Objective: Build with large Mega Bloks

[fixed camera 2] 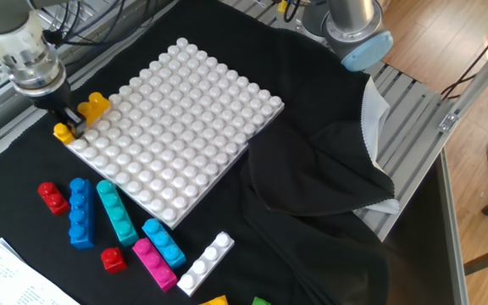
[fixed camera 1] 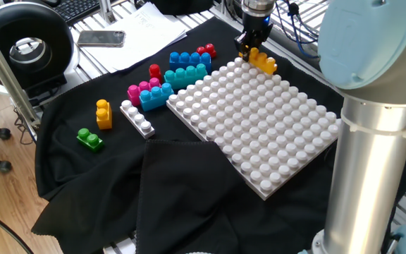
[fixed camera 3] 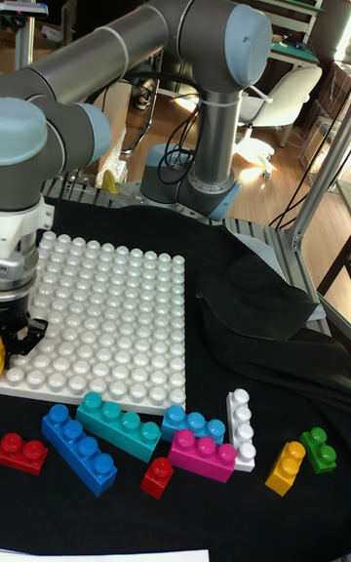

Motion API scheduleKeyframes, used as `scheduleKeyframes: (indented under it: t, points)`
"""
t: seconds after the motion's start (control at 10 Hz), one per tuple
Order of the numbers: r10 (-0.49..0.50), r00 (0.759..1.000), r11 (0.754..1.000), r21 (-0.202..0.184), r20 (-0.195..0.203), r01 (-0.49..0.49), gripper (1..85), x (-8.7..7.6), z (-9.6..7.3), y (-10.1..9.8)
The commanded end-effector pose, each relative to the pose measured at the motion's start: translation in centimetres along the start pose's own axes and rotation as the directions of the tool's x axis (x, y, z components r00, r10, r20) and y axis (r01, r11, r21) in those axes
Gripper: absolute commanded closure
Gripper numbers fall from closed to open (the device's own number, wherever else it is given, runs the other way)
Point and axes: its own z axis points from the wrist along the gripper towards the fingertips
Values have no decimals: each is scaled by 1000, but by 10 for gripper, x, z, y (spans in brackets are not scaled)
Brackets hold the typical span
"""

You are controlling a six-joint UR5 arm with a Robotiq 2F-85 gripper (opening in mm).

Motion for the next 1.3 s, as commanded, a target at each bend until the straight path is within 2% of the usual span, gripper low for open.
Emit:
scheduleKeyframes:
  t: [0.0,0.1,0.2,0.3,0.4,0.6,0.9,1.0,1.2]
  points:
    - [16,1000,1000,0,25,-16,840,-4,-2,1]
    - [4,1000,1000,-11,17,-4,833,-5,-12,-3]
    - [-27,999,999,-32,18,27,787,-8,-23,-9]
    - [-77,996,994,-72,39,80,623,-14,-31,-14]
    - [-84,996,995,-59,36,86,600,-13,-31,-19]
    - [-91,995,993,-65,38,94,570,-14,-30,-16]
    - [-87,996,994,-68,37,89,570,-13,-29,-14]
    - [-58,998,995,-76,24,60,580,-10,-28,-10]
    - [-37,999,997,-64,34,39,603,-13,-23,-5]
